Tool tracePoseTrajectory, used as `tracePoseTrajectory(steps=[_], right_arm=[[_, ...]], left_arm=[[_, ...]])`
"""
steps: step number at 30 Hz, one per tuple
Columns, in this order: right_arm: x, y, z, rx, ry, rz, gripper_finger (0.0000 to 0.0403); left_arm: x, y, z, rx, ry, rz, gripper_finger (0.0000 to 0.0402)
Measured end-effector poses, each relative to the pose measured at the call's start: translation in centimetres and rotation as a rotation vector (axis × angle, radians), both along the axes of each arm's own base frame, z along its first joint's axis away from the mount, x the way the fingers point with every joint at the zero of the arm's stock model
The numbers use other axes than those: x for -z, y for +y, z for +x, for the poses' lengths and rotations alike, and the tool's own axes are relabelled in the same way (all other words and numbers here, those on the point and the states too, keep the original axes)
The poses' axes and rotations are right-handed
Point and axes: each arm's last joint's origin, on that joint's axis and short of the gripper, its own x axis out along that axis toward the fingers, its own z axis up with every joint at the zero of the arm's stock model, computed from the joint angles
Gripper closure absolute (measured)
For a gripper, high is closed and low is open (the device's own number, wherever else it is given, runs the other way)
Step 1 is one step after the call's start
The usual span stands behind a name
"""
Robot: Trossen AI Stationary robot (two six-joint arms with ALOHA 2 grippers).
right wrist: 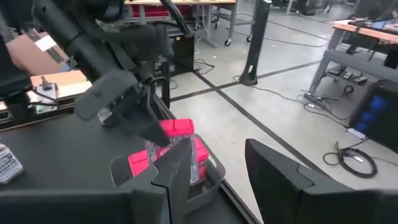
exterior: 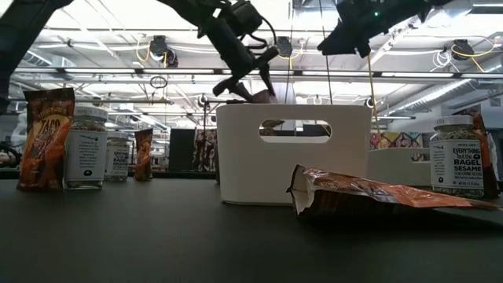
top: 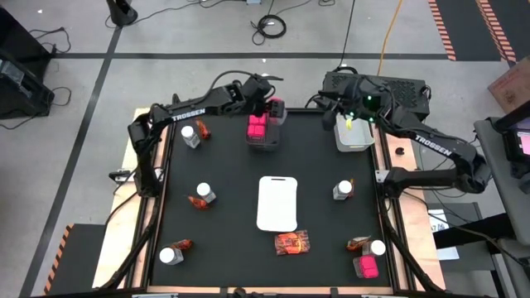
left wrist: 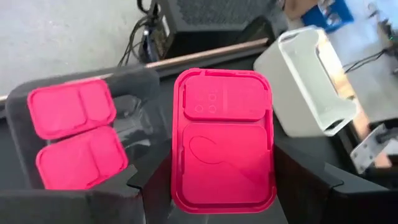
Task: Sort spices by type
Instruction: Put the red seasoning can into the black bin
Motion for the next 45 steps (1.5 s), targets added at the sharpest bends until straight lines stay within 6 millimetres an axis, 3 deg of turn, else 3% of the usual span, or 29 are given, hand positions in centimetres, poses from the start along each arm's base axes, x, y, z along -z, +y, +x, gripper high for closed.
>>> tracePoseTrajectory(steps=[4,7,10,14,16,22,27,32,39,45], right_arm=[[0.3,-1.5,-0.5,-0.067,-0.013,0.010,0.0257],[0.0,-2.3,-0.6,-0.125,-0.068,0.011,0.0268],[0.5,-3.1,-0.8,-0.158,-0.066,0.031,0.0304],[1.9,-4.2,-0.6,-0.180,-0.017,0.095,0.0380],[2.9,-4.8,-0.1,-0.194,0.011,0.147,0.0395],[6.7,-6.6,1.5,-0.185,0.101,0.312,0.0401],[8.4,-7.6,2.4,-0.166,0.117,0.377,0.0402],[8.3,-7.7,2.5,-0.168,0.103,0.360,0.0402],[8.3,-7.6,2.5,-0.166,0.102,0.363,0.0403],[8.3,-7.6,2.5,-0.165,0.099,0.379,0.0403]], left_arm=[[-0.3,0.7,-0.6,-0.078,0.000,0.016,0.0172],[0.5,1.5,-0.8,-0.137,0.021,-0.021,0.0172],[1.5,2.1,-0.5,-0.182,0.018,-0.054,0.0172],[2.9,2.3,0.2,-0.213,0.016,-0.092,0.0172],[3.3,2.3,0.5,-0.214,0.021,-0.097,0.0172],[4.3,2.3,0.8,-0.245,0.034,-0.128,0.0171],[4.3,2.5,0.5,-0.315,0.064,-0.071,0.0171],[4.7,2.8,1.0,-0.325,0.049,-0.046,0.0171],[7.1,2.7,1.9,-0.308,0.100,-0.078,0.0171],[7.3,2.8,2.0,-0.341,0.114,-0.036,0.0171]])
